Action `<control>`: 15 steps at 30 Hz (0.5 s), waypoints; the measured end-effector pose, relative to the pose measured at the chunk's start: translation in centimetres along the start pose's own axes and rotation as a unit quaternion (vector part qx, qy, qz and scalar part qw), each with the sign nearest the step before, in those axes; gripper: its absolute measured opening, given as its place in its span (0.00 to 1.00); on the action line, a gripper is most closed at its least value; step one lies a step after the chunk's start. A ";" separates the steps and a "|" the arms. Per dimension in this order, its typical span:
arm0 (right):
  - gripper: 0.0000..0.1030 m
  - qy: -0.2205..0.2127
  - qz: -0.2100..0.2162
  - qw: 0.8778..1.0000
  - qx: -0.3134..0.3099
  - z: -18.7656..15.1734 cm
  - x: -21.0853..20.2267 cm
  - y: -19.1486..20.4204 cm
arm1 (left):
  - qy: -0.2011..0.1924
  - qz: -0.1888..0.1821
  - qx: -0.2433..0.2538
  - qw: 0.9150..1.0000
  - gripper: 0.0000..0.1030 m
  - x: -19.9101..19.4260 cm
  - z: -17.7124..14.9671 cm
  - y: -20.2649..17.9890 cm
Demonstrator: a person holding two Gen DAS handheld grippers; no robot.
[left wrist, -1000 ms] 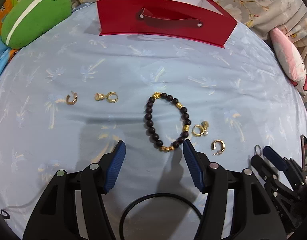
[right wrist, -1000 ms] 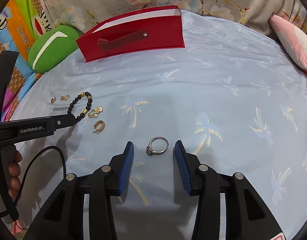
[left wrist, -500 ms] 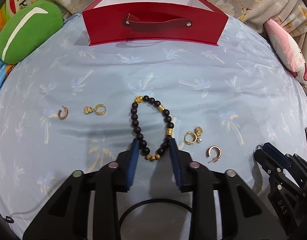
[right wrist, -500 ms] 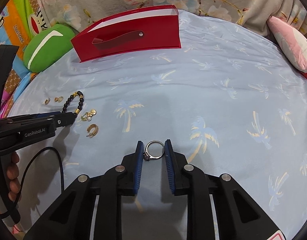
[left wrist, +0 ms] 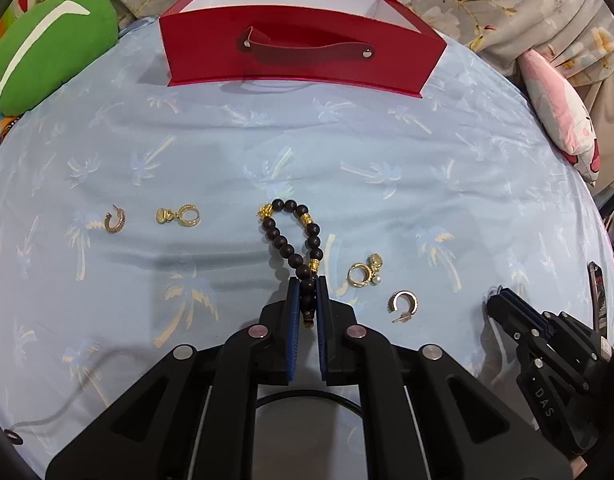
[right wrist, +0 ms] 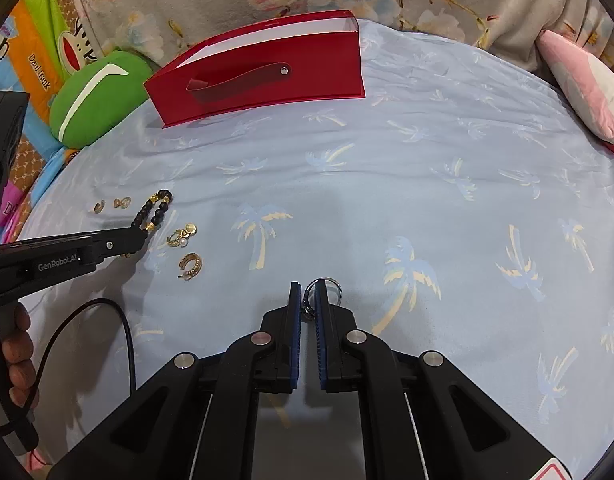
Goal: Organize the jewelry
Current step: 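Grasp the silver stone ring with the right tool while the left grasps the black bead bracelet, then carry the ring and bead bracelet over the red box with both tools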
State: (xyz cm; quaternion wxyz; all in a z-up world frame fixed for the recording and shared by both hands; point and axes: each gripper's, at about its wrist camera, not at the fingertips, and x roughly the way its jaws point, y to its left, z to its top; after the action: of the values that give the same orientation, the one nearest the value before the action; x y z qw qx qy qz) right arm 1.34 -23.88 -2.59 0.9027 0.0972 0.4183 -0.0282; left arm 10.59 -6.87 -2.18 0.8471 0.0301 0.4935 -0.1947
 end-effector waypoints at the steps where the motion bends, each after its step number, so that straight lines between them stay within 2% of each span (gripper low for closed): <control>1: 0.04 -0.001 0.001 1.000 0.002 0.1 -0.1 0.0 | -0.002 -0.001 0.000 1.000 0.07 -0.2 0.1 0.0; 15: 0.02 -0.020 0.012 1.000 0.002 1.2 -1.5 0.3 | -0.042 -0.017 -0.002 0.999 0.07 -3.6 1.5 0.1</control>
State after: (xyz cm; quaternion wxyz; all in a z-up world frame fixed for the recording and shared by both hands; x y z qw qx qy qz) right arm 1.32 -23.86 -0.63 0.9111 0.1040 0.3984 -0.0200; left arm 10.28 -6.05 1.63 0.8638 0.0111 0.4581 -0.2094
